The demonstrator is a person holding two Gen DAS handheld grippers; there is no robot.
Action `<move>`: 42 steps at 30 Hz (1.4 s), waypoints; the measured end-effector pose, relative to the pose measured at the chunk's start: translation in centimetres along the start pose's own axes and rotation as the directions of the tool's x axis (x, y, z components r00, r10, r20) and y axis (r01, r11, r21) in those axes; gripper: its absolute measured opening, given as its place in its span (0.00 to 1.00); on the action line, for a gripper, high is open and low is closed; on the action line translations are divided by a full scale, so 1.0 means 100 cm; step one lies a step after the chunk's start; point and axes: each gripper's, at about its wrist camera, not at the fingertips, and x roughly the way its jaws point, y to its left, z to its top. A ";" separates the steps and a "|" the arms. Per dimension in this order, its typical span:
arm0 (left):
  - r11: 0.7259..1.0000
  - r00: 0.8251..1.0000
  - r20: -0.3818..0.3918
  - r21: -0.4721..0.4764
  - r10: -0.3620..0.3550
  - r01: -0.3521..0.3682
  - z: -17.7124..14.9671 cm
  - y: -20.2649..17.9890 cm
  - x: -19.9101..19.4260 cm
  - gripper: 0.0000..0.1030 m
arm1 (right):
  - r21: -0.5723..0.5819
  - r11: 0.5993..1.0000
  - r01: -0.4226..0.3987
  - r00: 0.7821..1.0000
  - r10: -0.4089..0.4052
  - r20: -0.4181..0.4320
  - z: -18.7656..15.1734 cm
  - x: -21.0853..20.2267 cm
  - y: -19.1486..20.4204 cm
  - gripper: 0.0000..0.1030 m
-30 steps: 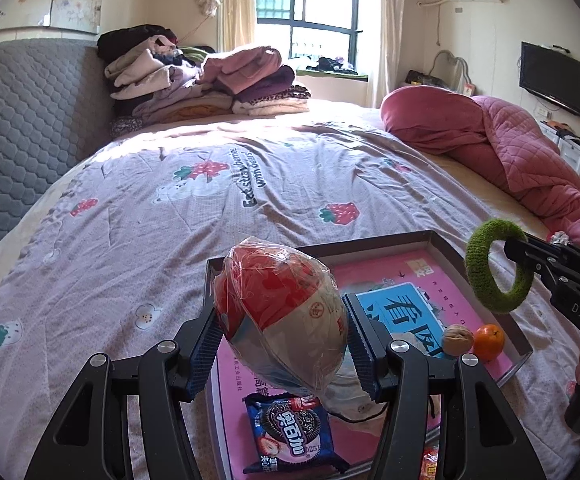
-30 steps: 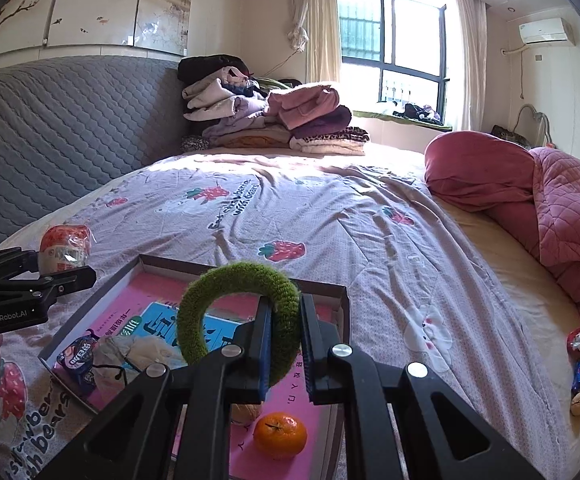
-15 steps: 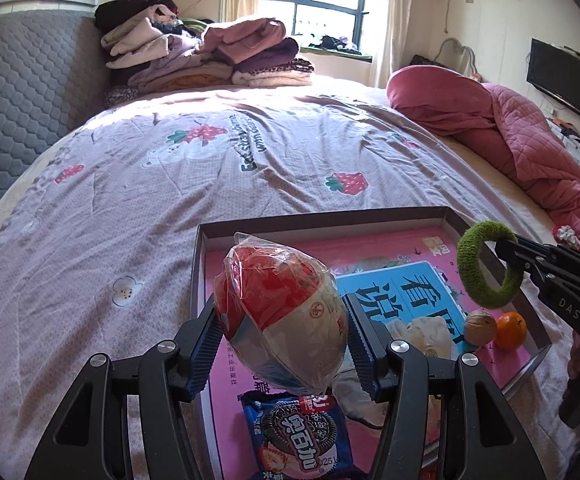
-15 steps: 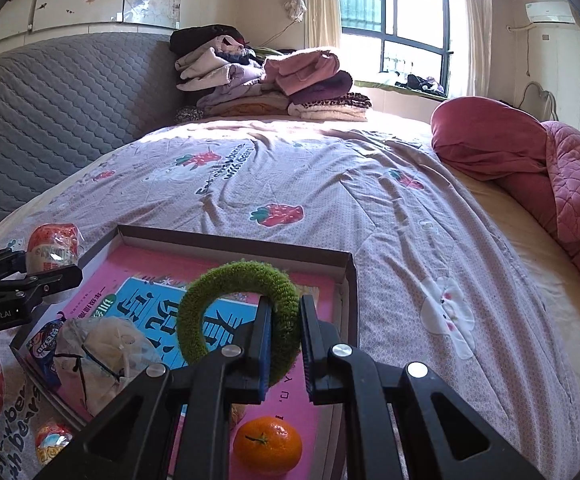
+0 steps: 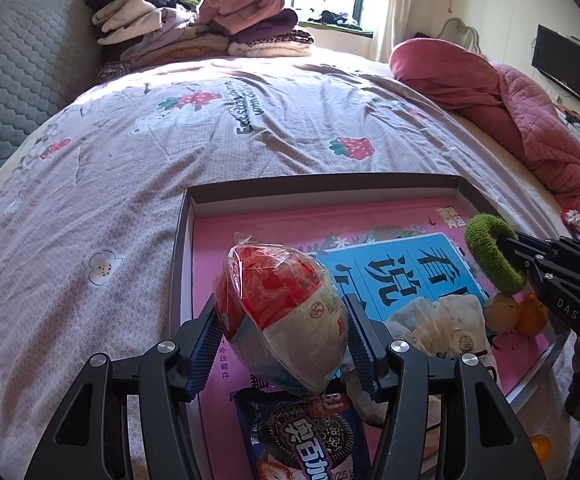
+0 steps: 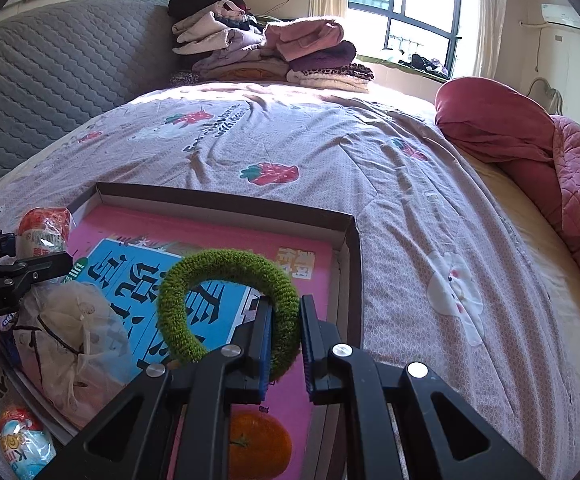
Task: Organize objects
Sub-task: 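Lower the egg packet into the tray and open the left tool while the right tool lowers the ring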
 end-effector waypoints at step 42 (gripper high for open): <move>0.997 0.997 -0.003 0.027 0.073 -0.073 0.002 0.000 -0.003 0.68 | 0.026 0.998 0.055 0.998 -0.054 -0.038 0.000 -0.005 -0.001 0.35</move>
